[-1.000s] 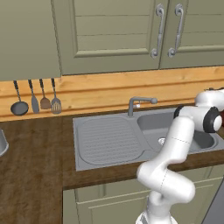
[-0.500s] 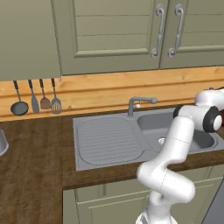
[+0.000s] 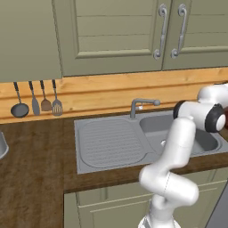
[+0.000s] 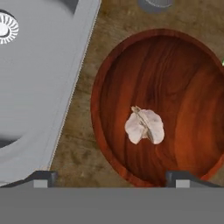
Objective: Pick the garlic from the sink and place it in the bowl. Then pick the bowl and place it in the microwave. Then close the microwave door and press the start button.
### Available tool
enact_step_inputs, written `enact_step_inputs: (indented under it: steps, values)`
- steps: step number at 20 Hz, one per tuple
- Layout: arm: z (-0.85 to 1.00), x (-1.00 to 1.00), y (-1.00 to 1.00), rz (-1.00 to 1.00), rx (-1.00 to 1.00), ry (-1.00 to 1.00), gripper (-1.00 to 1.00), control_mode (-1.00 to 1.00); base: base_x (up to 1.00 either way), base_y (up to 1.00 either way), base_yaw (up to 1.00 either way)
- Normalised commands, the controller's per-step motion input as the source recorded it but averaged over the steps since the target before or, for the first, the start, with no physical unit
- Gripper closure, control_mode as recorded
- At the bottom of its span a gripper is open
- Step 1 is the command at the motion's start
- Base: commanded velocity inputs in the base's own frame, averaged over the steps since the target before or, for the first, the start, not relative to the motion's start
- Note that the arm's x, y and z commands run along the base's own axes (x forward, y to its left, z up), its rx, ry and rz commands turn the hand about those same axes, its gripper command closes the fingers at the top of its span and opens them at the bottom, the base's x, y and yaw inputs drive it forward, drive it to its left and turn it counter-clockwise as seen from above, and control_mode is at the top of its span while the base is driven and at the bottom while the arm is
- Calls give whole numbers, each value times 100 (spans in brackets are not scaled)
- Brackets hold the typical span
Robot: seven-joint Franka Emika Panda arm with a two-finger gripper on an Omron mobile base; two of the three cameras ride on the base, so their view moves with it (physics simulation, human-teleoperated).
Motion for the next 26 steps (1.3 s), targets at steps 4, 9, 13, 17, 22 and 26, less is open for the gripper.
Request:
enact_step_inputs:
  steps: [4, 9, 13, 17, 22, 26]
  values:
    - [-55, -5, 92, 14, -12, 16, -100, -100, 0, 0, 0]
    - [-32, 12, -8, 8, -11, 4, -100, -100, 0, 0, 0]
    - [-10, 22, -53, 5, -5, 3, -100, -100, 0, 0, 0]
    - [-13, 12, -62, 6, 0, 2, -100, -100, 0, 0, 0]
    - [-8, 2, -56, 5, 0, 1, 100, -100, 0, 0, 0]
    - [-14, 11, -32, 2, 1, 4, 100, -100, 0, 0, 0]
